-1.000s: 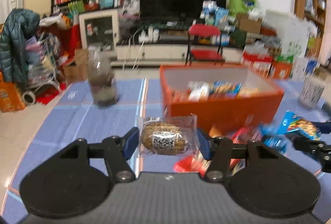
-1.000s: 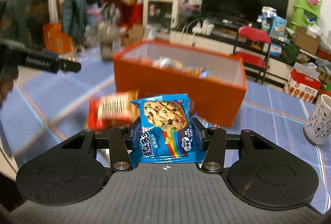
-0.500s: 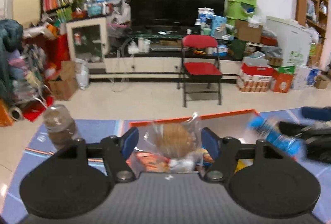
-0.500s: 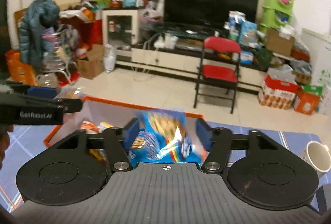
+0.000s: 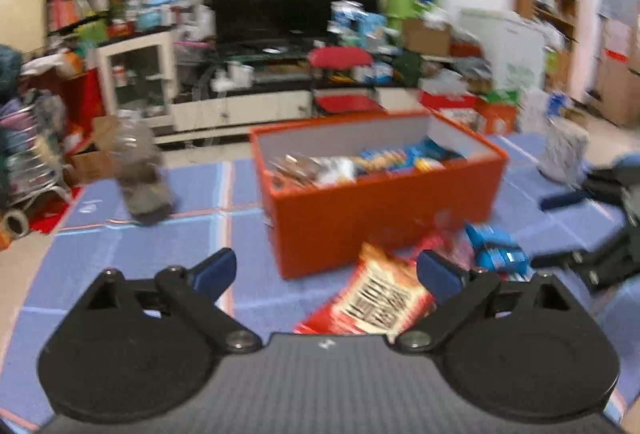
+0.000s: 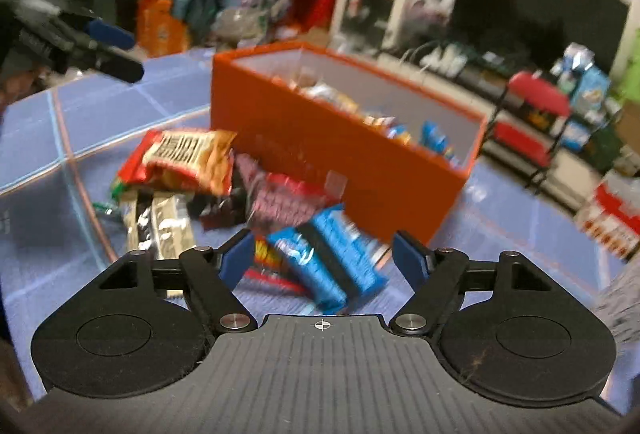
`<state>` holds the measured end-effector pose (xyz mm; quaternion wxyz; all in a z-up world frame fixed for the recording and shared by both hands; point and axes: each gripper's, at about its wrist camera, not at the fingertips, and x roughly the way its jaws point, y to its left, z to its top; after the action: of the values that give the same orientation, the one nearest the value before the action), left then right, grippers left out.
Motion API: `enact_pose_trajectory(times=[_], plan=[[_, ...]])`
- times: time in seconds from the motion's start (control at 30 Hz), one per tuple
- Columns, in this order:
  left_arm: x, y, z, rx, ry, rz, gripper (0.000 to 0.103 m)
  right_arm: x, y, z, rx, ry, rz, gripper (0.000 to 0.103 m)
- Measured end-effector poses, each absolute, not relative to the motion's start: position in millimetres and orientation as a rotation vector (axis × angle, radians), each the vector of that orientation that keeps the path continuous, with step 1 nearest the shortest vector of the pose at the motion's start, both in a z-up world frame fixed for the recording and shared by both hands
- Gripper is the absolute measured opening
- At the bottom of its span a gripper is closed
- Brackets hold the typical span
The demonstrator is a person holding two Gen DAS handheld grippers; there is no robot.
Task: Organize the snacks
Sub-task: 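Grasp the red-and-white chip bag with the left tool while the right grasps a blue cookie pack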
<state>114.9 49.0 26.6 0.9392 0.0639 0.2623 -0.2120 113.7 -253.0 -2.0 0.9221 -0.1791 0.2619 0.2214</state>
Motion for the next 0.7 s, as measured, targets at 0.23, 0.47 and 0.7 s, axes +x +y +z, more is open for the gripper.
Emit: enact_pose_trajectory(times=[0.23, 0.47, 0.7], plan=[[138, 19, 0, 0.229, 0.598, -0.522, 0.092, 156, -258, -13, -0.443, 0.617, 0.609, 0.065], [147, -9, -8, 0.317, 0.614, -0.527, 0.092, 183, -261, -25, -0.448, 0.696, 0.726, 0.066], [156, -24, -26, 0.311, 0.679, -0.507, 0.093, 197, -255, -42, -0.395, 0.774, 0.728, 0.06]])
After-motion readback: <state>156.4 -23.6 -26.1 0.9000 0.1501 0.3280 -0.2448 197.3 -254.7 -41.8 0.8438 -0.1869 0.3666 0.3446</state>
